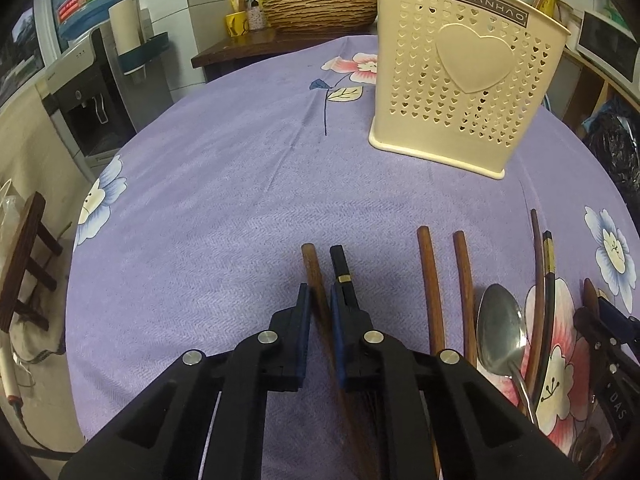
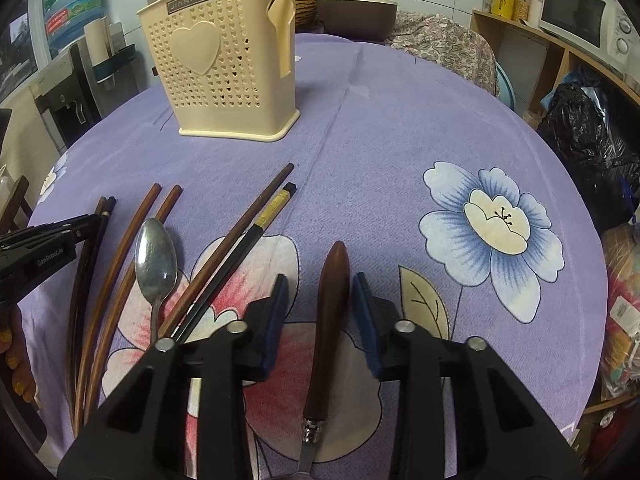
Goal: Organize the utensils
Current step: 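Grasp a brown chopstick with the left tool while the right tool grasps the wooden-handled spoon, then lift the chopstick and wooden-handled spoon and carry both over the cream holder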
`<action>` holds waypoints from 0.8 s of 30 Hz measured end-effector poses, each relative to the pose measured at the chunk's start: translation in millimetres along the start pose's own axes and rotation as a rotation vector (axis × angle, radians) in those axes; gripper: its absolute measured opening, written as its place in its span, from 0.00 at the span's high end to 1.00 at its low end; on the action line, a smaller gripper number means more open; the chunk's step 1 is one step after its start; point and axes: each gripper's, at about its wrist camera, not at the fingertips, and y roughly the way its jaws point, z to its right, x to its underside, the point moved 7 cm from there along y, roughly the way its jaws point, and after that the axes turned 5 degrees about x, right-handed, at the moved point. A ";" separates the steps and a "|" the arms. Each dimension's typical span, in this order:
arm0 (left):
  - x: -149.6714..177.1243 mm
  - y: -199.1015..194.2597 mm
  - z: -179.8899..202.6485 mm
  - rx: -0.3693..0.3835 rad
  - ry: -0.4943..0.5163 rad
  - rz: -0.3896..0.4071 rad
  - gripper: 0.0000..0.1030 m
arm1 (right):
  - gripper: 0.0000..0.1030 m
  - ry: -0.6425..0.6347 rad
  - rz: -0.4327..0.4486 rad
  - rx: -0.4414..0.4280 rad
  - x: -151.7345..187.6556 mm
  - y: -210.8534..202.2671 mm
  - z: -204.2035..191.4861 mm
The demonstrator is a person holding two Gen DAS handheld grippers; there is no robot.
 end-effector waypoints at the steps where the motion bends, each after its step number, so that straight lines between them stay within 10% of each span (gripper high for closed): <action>1: -1.1 1.0 1.2 -0.003 0.007 0.001 0.90 | 0.79 -0.006 -0.004 -0.003 -0.8 0.5 1.0; 24: -35.1 -38.9 -8.2 0.051 -0.036 0.148 0.92 | 0.84 -0.022 0.126 -0.111 -30.2 -41.4 16.0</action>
